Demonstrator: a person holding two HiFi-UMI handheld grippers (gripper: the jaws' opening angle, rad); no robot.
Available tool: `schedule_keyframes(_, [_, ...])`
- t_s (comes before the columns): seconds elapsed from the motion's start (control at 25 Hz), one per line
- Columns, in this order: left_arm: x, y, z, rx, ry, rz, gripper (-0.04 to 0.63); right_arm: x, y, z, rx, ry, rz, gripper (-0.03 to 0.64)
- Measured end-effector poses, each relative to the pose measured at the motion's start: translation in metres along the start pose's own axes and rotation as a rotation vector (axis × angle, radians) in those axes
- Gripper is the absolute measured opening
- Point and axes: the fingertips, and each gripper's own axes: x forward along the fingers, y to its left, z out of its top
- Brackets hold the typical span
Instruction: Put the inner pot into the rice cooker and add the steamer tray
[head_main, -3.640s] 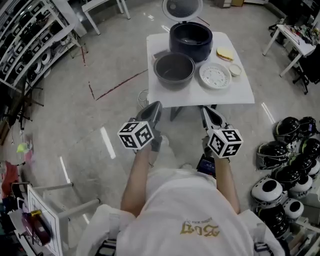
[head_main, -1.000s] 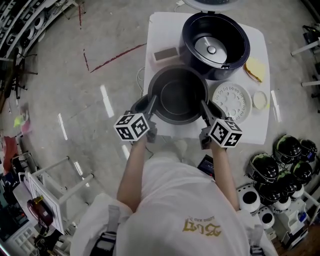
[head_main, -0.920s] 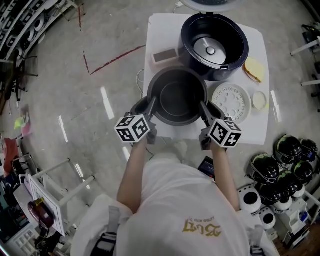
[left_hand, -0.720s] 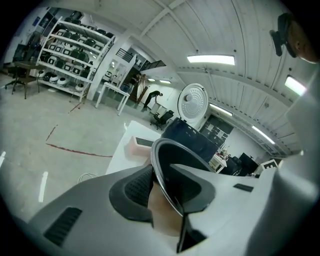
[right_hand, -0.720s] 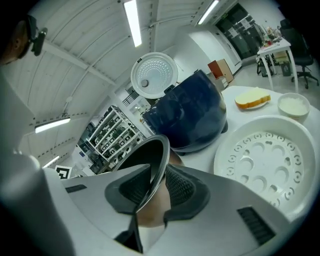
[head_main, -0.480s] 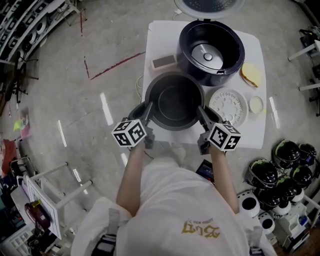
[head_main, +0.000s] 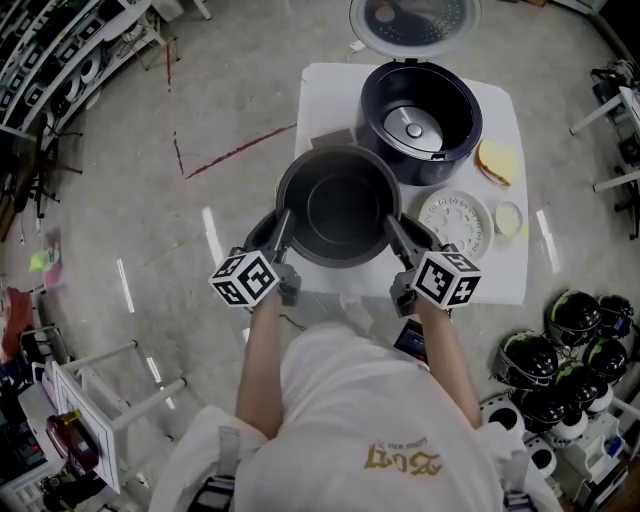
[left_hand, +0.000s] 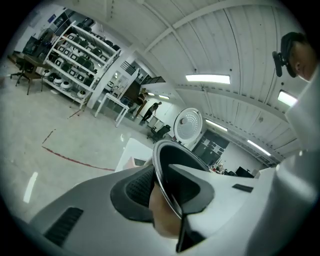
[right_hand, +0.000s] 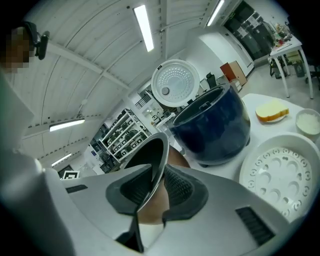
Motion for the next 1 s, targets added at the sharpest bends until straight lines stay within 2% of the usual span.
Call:
schedule_keyframes(0.6, [-0.009, -0.011, 0.082, -0.020, -0.173, -0.076, 0.087, 0.016, 0.057, 0.057, -0.071, -0.097, 0.088, 0.084])
schedule_keyframes(1.0, [-0.001, -0.041, 0.131, -0.006, -0.230, -0.177, 0.084, 0.007, 0.082, 0.105, -0.127, -0.197, 0.097, 0.084])
